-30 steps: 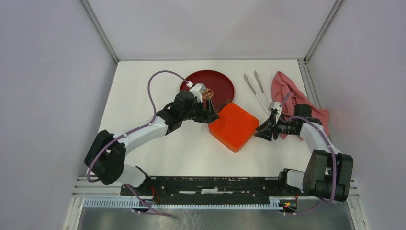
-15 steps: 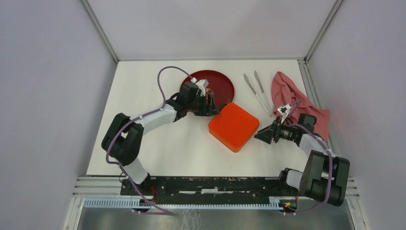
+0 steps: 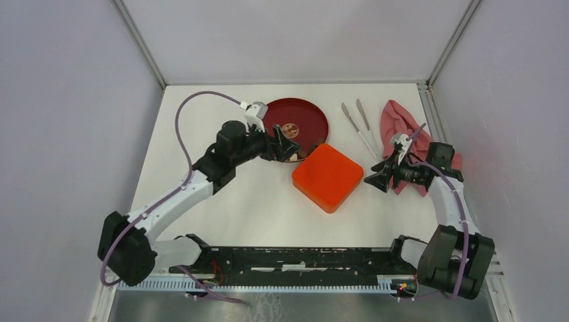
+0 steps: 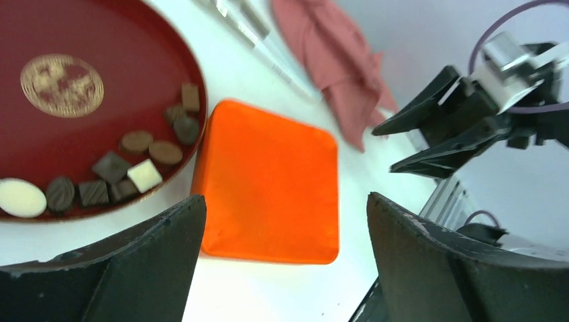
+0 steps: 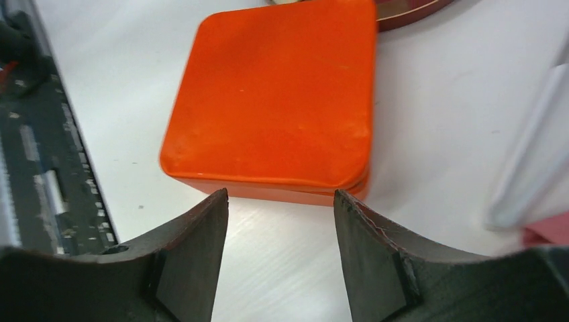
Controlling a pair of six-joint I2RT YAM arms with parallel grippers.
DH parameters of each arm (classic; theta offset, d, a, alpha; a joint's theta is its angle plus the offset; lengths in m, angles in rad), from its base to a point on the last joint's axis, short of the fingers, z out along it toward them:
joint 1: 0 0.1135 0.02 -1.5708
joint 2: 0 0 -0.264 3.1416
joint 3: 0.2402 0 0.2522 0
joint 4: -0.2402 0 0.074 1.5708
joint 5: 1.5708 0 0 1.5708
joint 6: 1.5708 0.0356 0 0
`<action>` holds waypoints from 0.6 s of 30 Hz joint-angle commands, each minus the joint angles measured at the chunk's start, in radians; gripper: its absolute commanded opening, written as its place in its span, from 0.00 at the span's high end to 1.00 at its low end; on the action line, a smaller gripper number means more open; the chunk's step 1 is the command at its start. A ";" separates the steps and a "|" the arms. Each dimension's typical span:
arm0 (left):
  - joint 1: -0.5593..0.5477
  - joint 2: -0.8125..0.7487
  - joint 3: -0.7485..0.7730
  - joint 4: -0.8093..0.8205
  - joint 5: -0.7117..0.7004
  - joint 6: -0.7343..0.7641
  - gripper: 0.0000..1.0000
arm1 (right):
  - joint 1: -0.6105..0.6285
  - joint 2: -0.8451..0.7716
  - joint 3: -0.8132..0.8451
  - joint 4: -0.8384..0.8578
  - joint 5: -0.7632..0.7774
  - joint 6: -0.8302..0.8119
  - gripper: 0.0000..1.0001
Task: Pack the chocolate
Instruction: Adjust the packing box at the center of the board.
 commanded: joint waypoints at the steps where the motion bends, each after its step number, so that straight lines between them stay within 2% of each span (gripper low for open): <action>1: 0.000 -0.131 0.014 0.016 -0.035 -0.008 0.04 | -0.014 -0.101 0.073 0.000 0.156 -0.082 0.34; 6: 0.000 -0.224 0.026 -0.048 -0.051 -0.051 0.00 | -0.017 -0.181 0.138 0.105 0.251 0.004 0.29; 10: 0.000 -0.266 0.035 -0.094 -0.056 -0.059 0.00 | -0.018 -0.167 0.221 0.068 0.241 0.001 0.28; 14: 0.000 -0.273 0.023 -0.115 -0.022 -0.074 0.00 | -0.018 -0.168 0.233 0.026 0.165 -0.013 0.28; 18: -0.003 -0.224 0.015 -0.124 0.040 -0.086 0.02 | -0.018 -0.171 0.134 0.071 0.003 0.059 0.29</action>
